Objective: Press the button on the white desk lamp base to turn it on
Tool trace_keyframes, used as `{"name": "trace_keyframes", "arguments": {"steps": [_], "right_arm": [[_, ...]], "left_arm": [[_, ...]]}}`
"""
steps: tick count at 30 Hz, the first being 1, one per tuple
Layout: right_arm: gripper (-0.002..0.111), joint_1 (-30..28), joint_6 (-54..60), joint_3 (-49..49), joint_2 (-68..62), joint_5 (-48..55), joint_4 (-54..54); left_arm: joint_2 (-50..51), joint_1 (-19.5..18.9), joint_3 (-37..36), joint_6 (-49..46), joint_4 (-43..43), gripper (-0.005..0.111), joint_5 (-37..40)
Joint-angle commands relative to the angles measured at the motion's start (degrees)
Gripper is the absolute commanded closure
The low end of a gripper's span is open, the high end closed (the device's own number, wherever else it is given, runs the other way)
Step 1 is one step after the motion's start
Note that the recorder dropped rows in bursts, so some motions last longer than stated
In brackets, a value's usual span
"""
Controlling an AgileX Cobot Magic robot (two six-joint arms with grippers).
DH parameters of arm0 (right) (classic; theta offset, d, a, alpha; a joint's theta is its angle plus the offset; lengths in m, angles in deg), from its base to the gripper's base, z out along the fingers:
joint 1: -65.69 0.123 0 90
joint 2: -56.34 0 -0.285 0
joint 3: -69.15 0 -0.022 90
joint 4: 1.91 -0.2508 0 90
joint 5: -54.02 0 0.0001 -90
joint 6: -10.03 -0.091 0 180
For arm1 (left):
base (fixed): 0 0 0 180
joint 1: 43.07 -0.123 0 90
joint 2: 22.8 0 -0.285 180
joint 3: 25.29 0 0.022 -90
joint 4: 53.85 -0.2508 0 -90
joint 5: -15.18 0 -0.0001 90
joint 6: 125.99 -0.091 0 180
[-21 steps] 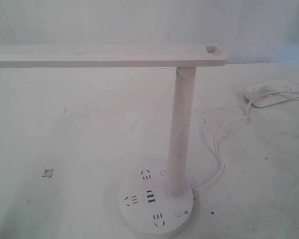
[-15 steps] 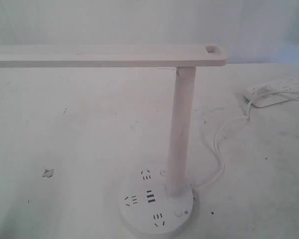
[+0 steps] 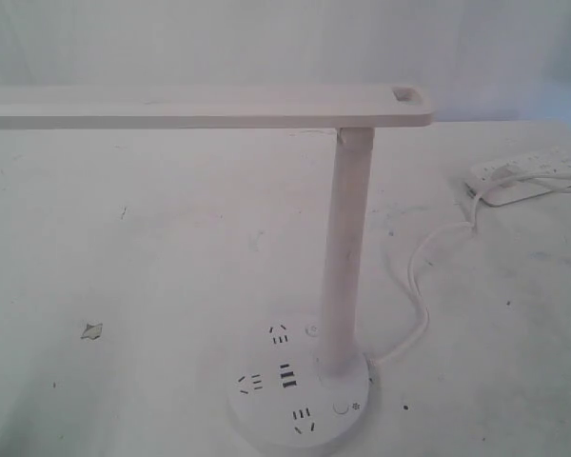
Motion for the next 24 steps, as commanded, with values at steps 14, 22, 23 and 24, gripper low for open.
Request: {"name": "trace_keyframes", "arguments": {"steps": [14,22,23,24], "right_arm": [[0.108,1.4,17.3,22.1,-40.9,49.0,-51.0],[0.108,1.4,48.1,22.3,-59.4,69.4,-74.2],[0.108,1.4,50.2,21.7,-61.0,71.1,-77.0],[0.108,1.4,52.7,21.1,-62.8,71.7,-79.2]], "left_arm": [[-0.2,0.5,-0.1,0.0,0.0,0.107,-0.1],[-0.2,0.5,-0.1,0.0,0.0,0.107,-0.1],[-0.2,0.5,-0.1,0.0,0.0,0.107,-0.1],[-0.2,0.5,-0.1,0.0,0.0,0.107,-0.1]]}}
